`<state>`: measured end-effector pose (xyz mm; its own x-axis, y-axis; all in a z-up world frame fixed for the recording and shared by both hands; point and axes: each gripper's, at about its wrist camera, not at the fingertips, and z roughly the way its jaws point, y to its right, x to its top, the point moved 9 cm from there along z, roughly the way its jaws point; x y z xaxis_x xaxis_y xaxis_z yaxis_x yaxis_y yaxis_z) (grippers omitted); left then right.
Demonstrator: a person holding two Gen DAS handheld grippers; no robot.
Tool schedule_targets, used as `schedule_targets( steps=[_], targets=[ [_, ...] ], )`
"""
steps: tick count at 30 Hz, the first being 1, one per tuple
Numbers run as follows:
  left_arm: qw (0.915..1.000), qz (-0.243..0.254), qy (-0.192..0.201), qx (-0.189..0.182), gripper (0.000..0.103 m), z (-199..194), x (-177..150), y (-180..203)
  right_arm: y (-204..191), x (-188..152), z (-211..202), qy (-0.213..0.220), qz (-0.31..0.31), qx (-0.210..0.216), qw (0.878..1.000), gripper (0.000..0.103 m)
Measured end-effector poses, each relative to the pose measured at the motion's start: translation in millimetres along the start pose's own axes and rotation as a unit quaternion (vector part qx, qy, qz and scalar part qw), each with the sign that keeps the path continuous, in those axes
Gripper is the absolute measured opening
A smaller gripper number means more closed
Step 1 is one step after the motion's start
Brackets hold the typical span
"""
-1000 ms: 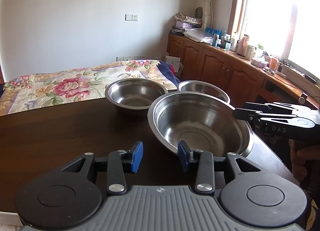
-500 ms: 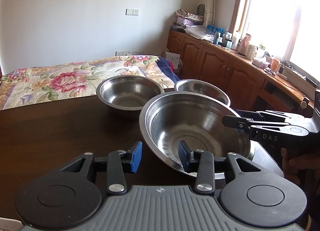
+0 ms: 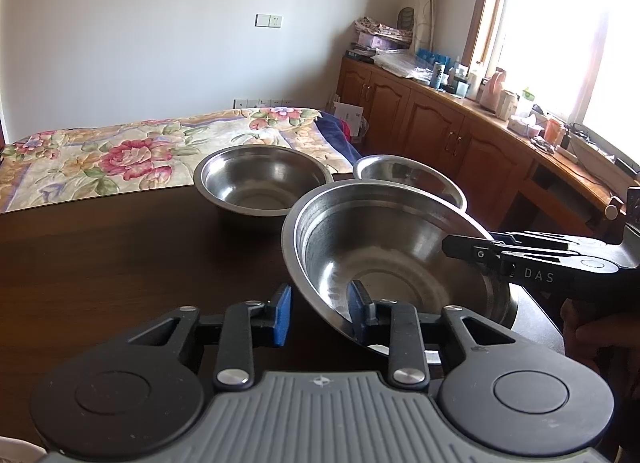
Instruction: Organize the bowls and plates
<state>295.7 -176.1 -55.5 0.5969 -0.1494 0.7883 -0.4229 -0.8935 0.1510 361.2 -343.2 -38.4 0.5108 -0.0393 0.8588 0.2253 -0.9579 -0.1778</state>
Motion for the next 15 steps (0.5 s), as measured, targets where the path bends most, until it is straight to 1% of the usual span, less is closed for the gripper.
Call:
schedule_targets(
  steps=[1, 8, 15],
  targets=[
    [1.0000, 0.000, 0.000, 0.000, 0.029, 0.4, 0.1, 0.4, -1.0, -0.2, 0.3, 0.000, 0.002, 0.004, 1.000, 0.024],
    [1.0000, -0.004, -0.006, 0.002, 0.028, -5.3, -2.3, -1.4, -5.4, -2.2, -3.5, 0.002, 0.013, 0.005, 1.000, 0.022],
    [1.0000, -0.006, 0.005, -0.003, 0.028, -25.4, -6.5, -1.2, -17.1, -4.9, -14.3, 0.012, 0.027, 0.011, 0.999, 0.022]
  ],
)
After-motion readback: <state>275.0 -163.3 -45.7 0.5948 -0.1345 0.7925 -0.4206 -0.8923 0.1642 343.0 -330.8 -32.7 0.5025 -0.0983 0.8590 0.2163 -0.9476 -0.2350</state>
